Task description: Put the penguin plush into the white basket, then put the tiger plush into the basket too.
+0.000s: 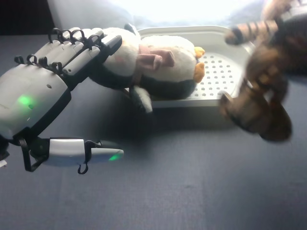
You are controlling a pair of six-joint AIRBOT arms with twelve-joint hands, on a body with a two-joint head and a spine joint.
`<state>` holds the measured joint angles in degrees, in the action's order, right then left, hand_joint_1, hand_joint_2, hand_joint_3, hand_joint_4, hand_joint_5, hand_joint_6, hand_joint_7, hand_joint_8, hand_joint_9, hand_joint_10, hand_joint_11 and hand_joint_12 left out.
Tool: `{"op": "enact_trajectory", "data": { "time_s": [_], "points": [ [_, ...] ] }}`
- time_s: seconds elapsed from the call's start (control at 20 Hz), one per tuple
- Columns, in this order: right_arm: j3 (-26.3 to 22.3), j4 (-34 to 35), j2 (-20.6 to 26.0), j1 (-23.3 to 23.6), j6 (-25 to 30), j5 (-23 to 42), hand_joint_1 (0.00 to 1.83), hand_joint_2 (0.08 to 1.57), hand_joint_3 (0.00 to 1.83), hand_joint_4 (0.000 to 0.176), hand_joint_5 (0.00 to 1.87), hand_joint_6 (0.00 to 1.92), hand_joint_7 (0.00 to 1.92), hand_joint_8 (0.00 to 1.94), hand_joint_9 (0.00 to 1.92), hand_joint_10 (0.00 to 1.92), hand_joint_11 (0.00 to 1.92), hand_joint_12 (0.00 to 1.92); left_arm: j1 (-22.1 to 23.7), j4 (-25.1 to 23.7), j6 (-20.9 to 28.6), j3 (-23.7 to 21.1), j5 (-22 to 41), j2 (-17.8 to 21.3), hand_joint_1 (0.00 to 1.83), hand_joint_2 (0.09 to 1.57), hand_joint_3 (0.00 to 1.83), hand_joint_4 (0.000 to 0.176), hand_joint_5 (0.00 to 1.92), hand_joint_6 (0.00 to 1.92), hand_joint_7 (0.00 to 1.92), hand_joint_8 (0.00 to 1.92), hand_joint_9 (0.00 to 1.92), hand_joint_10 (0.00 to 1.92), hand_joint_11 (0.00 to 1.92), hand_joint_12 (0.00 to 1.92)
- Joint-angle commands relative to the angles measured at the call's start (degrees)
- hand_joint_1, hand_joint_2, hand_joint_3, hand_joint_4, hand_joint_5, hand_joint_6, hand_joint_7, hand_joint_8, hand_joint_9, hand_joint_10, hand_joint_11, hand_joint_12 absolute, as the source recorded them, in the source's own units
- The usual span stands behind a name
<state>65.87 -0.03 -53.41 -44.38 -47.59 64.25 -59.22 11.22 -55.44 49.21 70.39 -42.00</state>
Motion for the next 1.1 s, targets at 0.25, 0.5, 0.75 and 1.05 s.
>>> {"op": "enact_trajectory", "data": {
  "time_s": [0.25, 0.5, 0.75, 1.05],
  "points": [
    [8.7, -2.0, -7.5, 9.2, 0.0, -12.6, 1.20, 1.08, 0.01, 0.000, 1.08, 0.78, 0.72, 0.72, 0.52, 0.79, 0.23, 1.44, 0.4, -1.6, 0.9, 0.2, 8.8, -0.1, 0.68, 0.75, 0.00, 0.043, 0.00, 0.00, 0.00, 0.00, 0.00, 0.00, 0.00, 0.00],
    [10.0, -2.3, -7.5, 8.9, 0.0, -17.6, 1.26, 1.07, 0.00, 0.000, 0.68, 0.00, 0.53, 0.00, 0.42, 0.02, 0.00, 1.02, 0.3, -1.8, 1.0, -0.1, 10.2, -0.1, 0.77, 0.81, 0.01, 0.176, 0.00, 0.00, 0.00, 0.00, 0.00, 0.00, 0.00, 0.00],
    [9.4, -2.9, -7.4, 8.8, 0.0, -17.5, 0.91, 1.09, 0.00, 0.004, 0.40, 0.00, 0.33, 0.00, 0.22, 0.00, 0.00, 0.58, 0.3, -1.7, 1.1, 0.0, 10.3, -0.2, 0.74, 0.83, 0.01, 0.176, 0.00, 0.00, 0.00, 0.00, 0.00, 0.00, 0.00, 0.00],
    [1.8, 4.4, 1.2, -2.3, 7.7, 8.0, 0.85, 1.12, 0.01, 0.095, 0.08, 0.00, 0.01, 0.00, 0.00, 0.00, 0.00, 0.01, 0.0, -0.2, 1.5, 0.0, 15.2, -0.1, 0.72, 0.78, 0.00, 0.176, 0.00, 0.00, 0.00, 0.00, 0.00, 0.00, 0.00, 0.00]
  ]
}}
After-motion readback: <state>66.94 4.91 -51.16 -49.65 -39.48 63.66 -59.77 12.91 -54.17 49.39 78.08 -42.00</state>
